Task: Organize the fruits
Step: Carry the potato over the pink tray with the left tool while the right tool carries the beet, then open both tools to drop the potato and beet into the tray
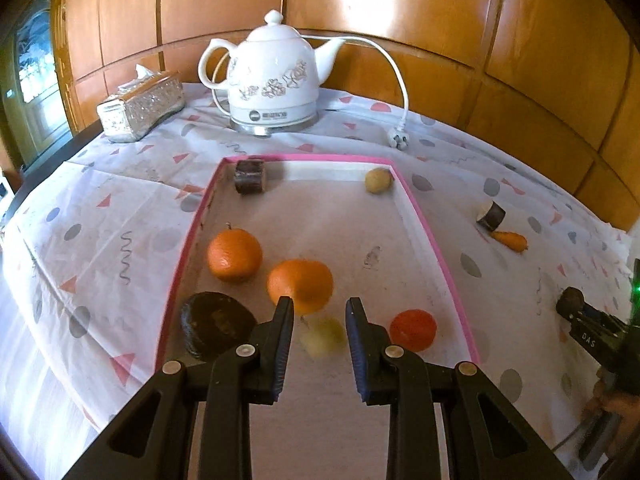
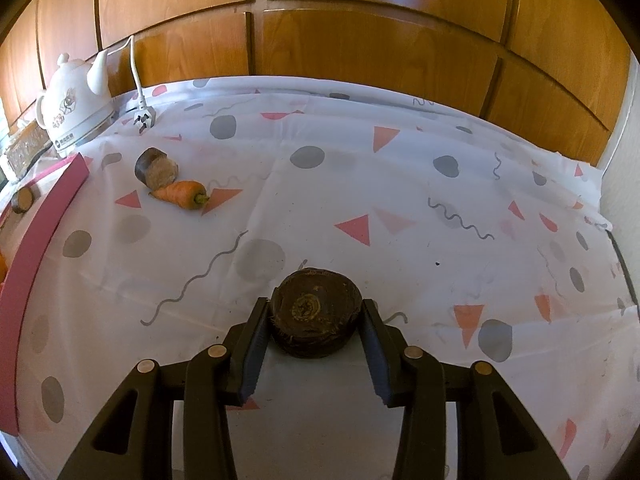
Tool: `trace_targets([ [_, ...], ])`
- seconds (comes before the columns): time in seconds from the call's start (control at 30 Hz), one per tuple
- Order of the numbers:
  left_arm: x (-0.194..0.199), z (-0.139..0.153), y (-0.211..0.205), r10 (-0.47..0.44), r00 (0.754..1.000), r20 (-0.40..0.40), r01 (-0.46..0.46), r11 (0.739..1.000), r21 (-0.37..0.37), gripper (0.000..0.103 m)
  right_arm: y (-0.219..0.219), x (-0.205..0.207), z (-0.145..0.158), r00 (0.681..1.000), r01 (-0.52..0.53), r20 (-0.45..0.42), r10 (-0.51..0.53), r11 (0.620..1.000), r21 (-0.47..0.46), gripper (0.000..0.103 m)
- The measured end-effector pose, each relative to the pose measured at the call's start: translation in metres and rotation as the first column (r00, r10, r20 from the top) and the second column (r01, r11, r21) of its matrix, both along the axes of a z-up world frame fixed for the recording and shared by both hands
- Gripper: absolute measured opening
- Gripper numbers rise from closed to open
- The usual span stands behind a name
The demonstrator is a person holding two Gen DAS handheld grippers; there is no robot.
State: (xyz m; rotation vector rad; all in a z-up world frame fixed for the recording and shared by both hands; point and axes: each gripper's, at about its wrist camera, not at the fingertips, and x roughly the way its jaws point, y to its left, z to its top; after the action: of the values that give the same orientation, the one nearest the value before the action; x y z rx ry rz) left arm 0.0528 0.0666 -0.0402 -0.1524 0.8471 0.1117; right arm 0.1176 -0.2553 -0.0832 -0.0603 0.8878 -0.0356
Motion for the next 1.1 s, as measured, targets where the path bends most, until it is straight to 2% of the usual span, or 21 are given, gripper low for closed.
trace_targets([
  [0.1,-0.003,0.005,0.002,0.002,1.0,0.019,-0.002,1.0,0.001,0.028,0.004,0.001,0.003,1.0,0.002,-0.01,-0.002,1.0,-0.021,0.044],
  [0.23,-0.006,0.01,0.004,0.002,1.0,0.03,-0.001,1.0,-0.012,0.03,0.014,0.002,0.01,0.999,-0.028,-0.02,0.028,0.999,0.026,0.044],
  [0.43,-0.013,0.013,0.006,0.004,0.999,0.04,-0.003,1.0,-0.022,0.034,0.06,-0.003,0.033,0.986,-0.166,0.021,0.165,0.982,0.087,0.044],
  [0.67,-0.021,0.015,0.013,0.016,0.999,0.049,-0.015,0.999,-0.03,0.034,0.127,-0.008,0.052,0.934,-0.357,0.046,0.354,0.921,0.154,0.044],
  [0.9,-0.026,0.017,0.022,0.037,0.998,0.058,-0.035,0.999,-0.034,0.034,0.18,-0.007,0.06,0.883,-0.466,0.047,0.467,0.862,0.197,0.044],
  [1.1,-0.028,0.016,0.03,0.056,0.997,0.054,-0.054,0.998,-0.044,0.034,0.211,-0.006,0.063,0.853,-0.519,0.048,0.52,0.833,0.192,0.044],
])
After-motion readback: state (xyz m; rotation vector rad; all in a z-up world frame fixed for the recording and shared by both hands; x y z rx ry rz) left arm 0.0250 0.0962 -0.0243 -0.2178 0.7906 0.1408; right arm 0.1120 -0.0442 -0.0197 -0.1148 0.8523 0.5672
